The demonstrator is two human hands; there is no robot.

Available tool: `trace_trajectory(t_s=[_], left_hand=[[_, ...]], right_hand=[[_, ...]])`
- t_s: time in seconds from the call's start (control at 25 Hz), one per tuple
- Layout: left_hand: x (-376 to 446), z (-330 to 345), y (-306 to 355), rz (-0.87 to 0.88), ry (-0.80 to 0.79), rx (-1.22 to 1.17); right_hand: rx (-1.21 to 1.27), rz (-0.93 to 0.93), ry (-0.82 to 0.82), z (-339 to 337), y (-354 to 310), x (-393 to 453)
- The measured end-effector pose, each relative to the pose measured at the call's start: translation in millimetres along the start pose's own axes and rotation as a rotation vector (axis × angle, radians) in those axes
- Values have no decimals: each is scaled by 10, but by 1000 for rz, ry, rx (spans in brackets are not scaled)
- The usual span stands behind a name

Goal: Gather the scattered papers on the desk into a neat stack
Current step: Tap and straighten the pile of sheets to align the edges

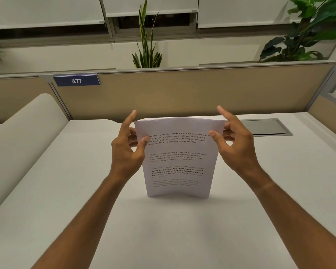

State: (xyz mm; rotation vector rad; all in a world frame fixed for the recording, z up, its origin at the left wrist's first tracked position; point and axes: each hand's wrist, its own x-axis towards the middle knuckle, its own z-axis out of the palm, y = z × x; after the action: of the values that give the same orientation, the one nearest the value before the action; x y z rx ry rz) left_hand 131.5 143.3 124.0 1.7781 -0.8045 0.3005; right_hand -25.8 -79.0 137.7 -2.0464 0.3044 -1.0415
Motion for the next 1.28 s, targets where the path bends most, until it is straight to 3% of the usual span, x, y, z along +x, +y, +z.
trace_trajectory(t_s=[0.24, 0.76, 1.28], left_hand=[[-261, 132, -155, -137, -15, -110], [-340, 172, -226, -147, -63, -119], [-757, 305, -512, -299, -69, -80]], right_hand=[[128, 135, 79, 144, 167, -321], [97, 84, 108, 233, 238, -397], [229, 365, -101, 266, 696, -785]])
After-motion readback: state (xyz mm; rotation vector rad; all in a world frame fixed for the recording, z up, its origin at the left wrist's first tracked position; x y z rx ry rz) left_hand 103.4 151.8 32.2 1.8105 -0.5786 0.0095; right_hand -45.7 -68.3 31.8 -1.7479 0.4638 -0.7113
